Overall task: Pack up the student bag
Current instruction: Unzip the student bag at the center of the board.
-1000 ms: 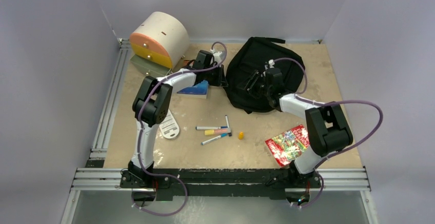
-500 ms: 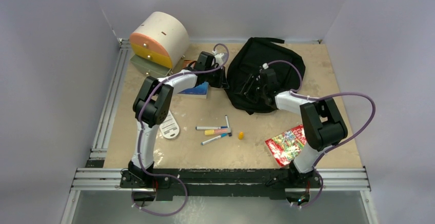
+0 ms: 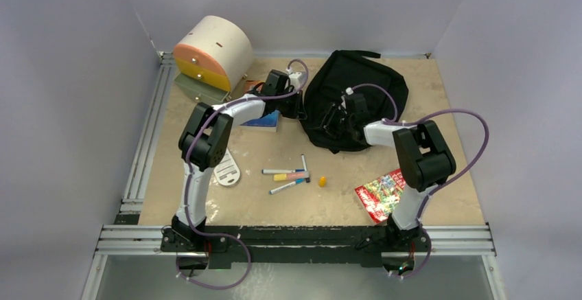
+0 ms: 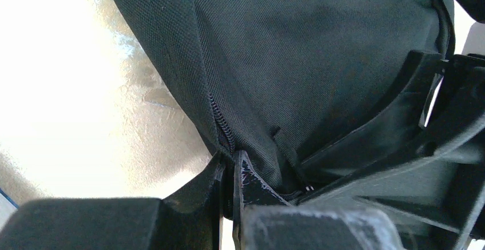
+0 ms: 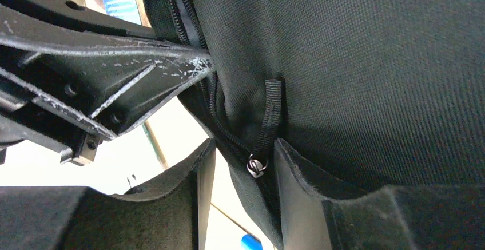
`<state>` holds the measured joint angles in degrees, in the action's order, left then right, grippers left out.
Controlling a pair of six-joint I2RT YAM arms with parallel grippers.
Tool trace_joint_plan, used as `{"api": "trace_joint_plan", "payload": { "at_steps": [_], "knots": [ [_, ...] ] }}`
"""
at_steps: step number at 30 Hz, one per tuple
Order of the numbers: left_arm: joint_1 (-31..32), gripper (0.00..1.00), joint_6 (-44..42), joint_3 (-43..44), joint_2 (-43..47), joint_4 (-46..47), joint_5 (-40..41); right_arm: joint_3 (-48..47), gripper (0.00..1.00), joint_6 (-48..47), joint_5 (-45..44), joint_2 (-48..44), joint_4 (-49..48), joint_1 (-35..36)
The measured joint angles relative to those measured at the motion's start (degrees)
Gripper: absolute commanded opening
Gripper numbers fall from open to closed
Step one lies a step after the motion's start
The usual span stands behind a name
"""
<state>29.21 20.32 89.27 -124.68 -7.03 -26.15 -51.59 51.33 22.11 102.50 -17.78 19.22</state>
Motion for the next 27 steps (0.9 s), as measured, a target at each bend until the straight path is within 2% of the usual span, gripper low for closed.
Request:
{"api": "trace_joint_plan", "payload": {
  "at_steps": [7,10,27],
  "knots": [
    [0.39,0.0,-0.44,0.0,0.0,-0.26,0.9,-1.73,0.1,1.53,2.78,3.17,-2.45,0.0],
    [0.44,0.0,-0.44,0.0,0.0,-0.28,1.09,-1.73,0.01,1.9,3.06,3.1,-3.39,0.02],
    [1.03,0.0,-0.39,0.02,0.09,-0.13,1.09,2.36,0.0,-1.42,-1.92,-5.07,-5.46,0.63]
  ]
}}
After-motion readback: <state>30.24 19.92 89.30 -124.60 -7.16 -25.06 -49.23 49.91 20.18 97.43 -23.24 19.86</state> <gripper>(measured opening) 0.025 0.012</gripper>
